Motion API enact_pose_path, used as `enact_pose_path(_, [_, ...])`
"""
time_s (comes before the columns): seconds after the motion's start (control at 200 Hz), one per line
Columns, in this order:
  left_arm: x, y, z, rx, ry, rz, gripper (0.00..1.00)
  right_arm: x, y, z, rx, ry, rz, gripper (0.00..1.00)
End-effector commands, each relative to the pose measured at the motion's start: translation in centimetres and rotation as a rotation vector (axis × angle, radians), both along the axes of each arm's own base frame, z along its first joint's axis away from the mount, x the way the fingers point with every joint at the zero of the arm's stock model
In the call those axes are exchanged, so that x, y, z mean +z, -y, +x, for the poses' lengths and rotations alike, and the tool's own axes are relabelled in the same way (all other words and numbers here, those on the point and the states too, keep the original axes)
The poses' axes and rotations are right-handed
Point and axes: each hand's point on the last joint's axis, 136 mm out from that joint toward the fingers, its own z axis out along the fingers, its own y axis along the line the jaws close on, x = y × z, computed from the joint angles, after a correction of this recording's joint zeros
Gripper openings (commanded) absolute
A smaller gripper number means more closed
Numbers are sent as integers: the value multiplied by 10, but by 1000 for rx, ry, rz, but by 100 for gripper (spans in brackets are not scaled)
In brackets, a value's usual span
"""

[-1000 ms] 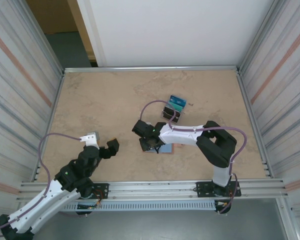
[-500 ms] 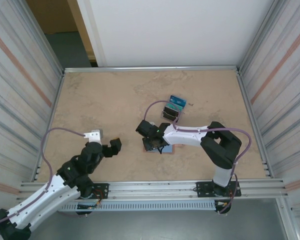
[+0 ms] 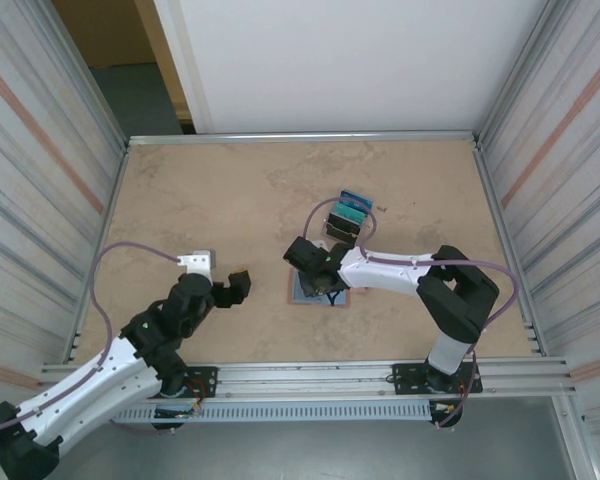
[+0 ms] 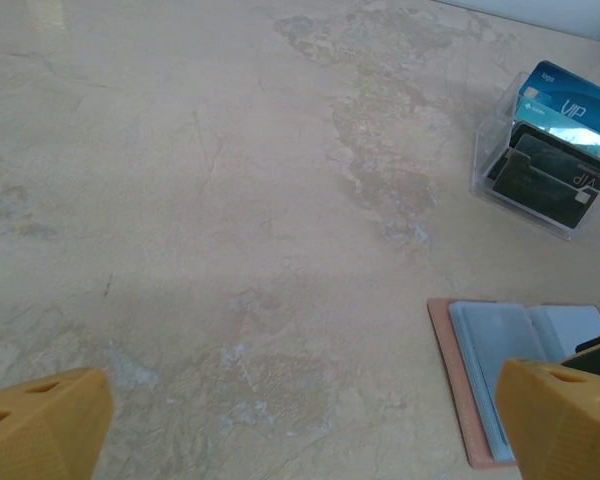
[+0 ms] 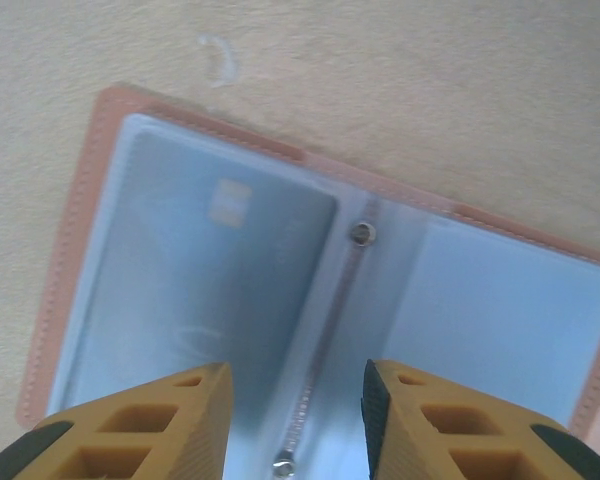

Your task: Take the credit cards out of the card holder

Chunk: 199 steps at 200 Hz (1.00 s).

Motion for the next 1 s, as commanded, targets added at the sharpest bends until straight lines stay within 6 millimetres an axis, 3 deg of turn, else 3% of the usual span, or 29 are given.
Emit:
enact_pose_path(0.0, [21,8,9,-13,47,-25,99,9,9,-1,-24,18,2,39])
enact_pose_path(0.2, [15,12,15,1,26,-23,99,20,-23,-12,105,35,35,38])
enact_pose_path(0.311, [12,14,17,12,9,-24,99,16,-33,-14,133,25,21,35])
enact_pose_path(0.471, [7,18,18,6,-18,-28,99,9,-43,-16,156,0,28,40])
enact_pose_path(0.807, [6,24,20,-3,-31,-31,99,-12,-41,-23,165,-59,3,52])
enact_pose_path(0.992, [5,27,22,-12,-41,-24,99,-21,-34,-27,155,-75,-16,52])
